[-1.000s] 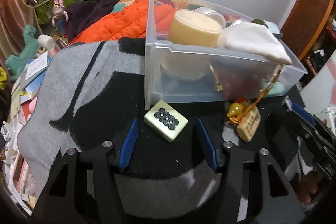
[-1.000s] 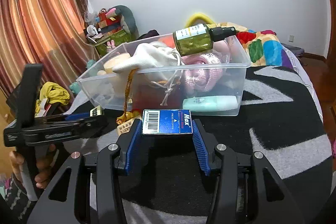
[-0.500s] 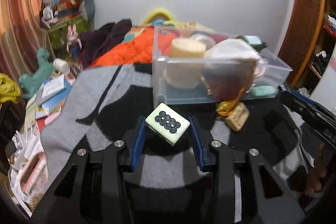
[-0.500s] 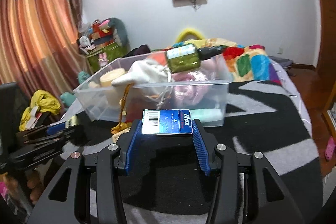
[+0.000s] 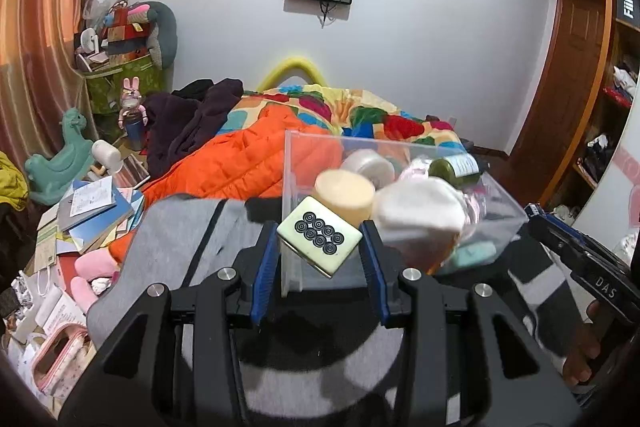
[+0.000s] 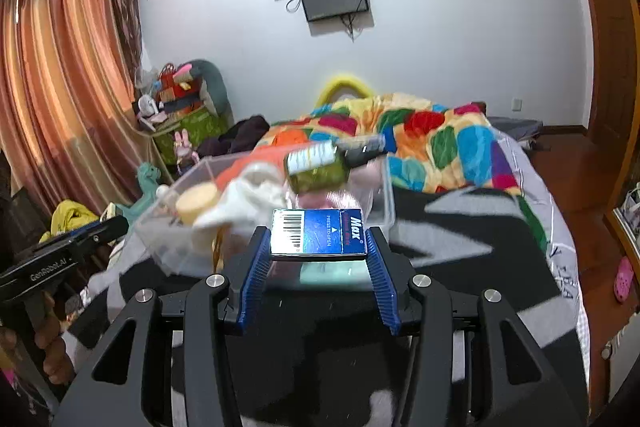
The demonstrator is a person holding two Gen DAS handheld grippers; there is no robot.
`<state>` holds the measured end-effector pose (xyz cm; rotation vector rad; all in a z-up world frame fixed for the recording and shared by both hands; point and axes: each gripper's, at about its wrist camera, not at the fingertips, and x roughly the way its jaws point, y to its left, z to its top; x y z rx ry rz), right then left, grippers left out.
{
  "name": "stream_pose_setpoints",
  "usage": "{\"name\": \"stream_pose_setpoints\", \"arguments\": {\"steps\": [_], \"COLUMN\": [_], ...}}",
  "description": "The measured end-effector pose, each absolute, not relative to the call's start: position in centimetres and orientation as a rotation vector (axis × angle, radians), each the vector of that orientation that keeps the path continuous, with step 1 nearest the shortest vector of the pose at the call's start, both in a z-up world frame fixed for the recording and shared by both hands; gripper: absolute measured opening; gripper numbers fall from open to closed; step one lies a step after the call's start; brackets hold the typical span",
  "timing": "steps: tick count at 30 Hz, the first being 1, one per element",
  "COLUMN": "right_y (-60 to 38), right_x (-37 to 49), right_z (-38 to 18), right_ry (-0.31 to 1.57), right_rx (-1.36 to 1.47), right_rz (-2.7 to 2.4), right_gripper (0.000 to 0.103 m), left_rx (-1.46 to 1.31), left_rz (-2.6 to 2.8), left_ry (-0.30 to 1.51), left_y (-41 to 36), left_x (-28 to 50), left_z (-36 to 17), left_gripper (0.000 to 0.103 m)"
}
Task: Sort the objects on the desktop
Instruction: 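Lift the tile and Max box into the clear bin and release both, then grasp the yellow gourd charm with the left tool while the right grasps the beige eraser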
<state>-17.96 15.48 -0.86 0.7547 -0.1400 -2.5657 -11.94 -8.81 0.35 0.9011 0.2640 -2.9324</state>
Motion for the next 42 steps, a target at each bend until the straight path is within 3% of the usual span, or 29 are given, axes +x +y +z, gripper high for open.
{"name": "stream_pose_setpoints", "arguments": {"steps": [11,17,25,42], "right_y": [14.9,13.8,13.2,13.4], "right_x": [-21.1,-21.1,-20.5,-18.2], "right_z": [-1.7,-2.1,-2.3,-2.4], "right_ry": [-0.188,-0.091,0.005,-0.026], "right_rx": [0.806,0.782,0.760,0.810], "right_rz": [-2.542,-2.596,-2.628,-2.528], "right_gripper": [0.044,0.045,0.048,0.051], "left_rx": [0.925,0.910,0.962,0.826], "left_rz": [-2.879,-2.877,-2.920,-2.937], "left_ry": [0.299,0.262,0.442,0.311], "left_y": [-9.3,-8.9,-10.6,-9.1], "left_x": [-15.5,-15.7,-16.0,-12.3], "left_z": [-1.6,-2.2,-3.4,-1.9], "left_gripper": [0.040,0.040,0.042,0.045]}}
